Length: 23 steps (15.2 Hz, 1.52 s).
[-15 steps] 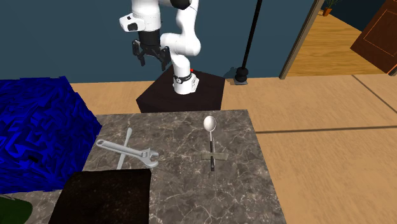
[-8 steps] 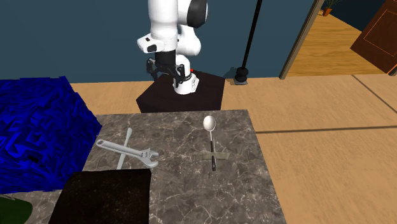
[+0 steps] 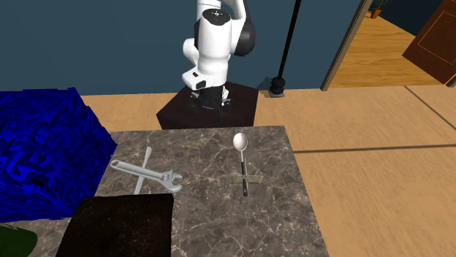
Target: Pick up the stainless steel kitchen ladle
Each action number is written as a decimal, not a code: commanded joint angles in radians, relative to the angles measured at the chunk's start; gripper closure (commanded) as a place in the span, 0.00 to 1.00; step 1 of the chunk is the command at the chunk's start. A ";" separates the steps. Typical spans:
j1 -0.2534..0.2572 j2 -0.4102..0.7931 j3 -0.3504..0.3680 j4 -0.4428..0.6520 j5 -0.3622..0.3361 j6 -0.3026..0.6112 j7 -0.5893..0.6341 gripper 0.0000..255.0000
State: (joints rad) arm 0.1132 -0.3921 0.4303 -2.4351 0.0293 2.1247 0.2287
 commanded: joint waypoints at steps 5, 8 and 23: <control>-0.002 0.196 0.121 0.078 -0.093 0.117 0.146 0.00; -0.002 0.312 0.172 0.134 -0.183 0.159 0.238 0.00; 0.051 0.577 0.184 0.215 -0.447 0.265 0.466 1.00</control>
State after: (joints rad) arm 0.1637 0.1824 0.6153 -2.2207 -0.4145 2.3880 0.6921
